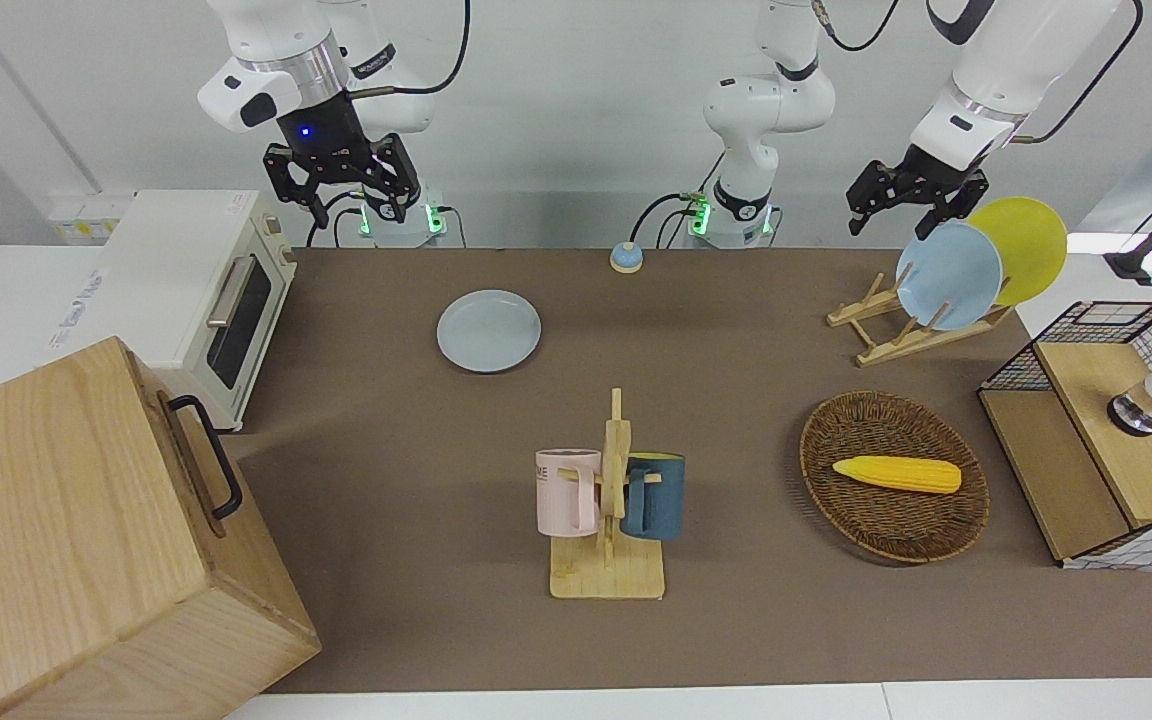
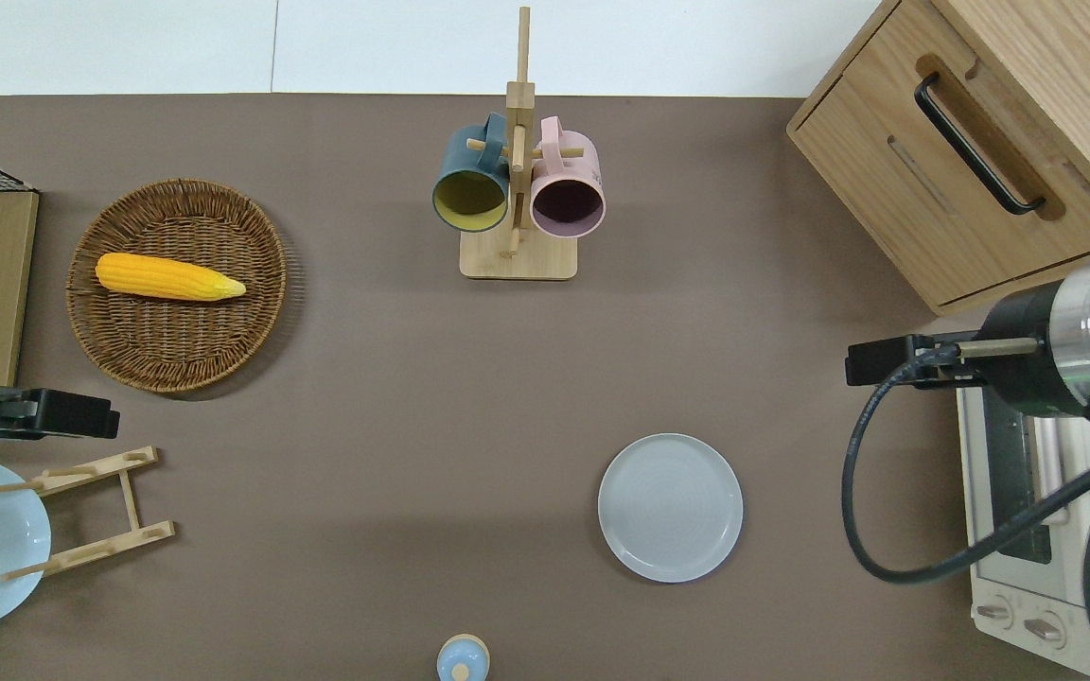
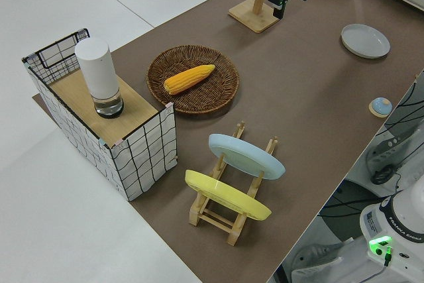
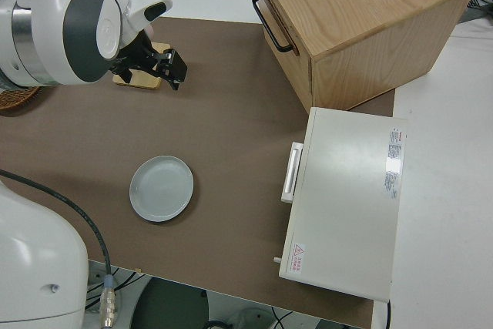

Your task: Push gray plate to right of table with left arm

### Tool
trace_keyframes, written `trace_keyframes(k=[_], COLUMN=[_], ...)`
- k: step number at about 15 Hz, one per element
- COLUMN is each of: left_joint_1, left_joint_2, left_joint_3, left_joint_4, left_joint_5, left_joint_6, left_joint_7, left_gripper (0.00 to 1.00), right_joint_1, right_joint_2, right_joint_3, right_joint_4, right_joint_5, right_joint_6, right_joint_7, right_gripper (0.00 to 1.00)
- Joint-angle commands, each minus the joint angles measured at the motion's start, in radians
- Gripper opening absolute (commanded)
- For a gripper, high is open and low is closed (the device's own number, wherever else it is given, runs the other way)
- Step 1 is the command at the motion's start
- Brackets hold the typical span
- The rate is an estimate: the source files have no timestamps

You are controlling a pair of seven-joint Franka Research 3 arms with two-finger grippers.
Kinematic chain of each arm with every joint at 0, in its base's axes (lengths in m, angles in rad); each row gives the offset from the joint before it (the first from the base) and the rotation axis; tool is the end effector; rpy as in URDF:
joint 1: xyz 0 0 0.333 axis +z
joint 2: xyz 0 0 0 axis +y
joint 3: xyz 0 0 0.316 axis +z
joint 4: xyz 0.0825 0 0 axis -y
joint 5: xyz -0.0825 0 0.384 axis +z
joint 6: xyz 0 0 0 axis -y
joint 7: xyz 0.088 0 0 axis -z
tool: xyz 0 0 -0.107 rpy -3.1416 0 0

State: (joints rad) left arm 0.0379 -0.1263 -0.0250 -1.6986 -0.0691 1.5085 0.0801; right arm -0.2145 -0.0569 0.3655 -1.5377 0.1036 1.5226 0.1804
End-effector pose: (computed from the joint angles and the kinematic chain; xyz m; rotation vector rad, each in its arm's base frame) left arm 0.5072 -0.0020 0.6266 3.0695 -0.1059 -0.0932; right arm 0.5243 0.0979 0.6649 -3.0530 0.0345 -0.0363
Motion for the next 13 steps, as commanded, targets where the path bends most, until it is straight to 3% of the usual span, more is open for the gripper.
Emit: trace_keyframes(k=[1,13], left_joint_1=[-0.024,-0.035], left_joint_2=[0.008,0.002], left_joint_3=[0.016,0.010], left_joint_4=[0.022,0.019], left_joint_5=[0.022,0.022], left_joint_6=[-0.017,-0.021], left_joint_7=[-0.016,-0.013], left_gripper=[0.99,0.99], right_joint_1=[-0.006,-0.006], right_joint_2=[0.006,0.006], right_joint_3=[0.003,0.004], right_joint_4=[0.014,0.014], right_joint_5=[0.016,0.016], right_joint_6=[-0.005,-0.005], right_joint_7=[0.002,0.002], right_gripper=[0.996,0.996])
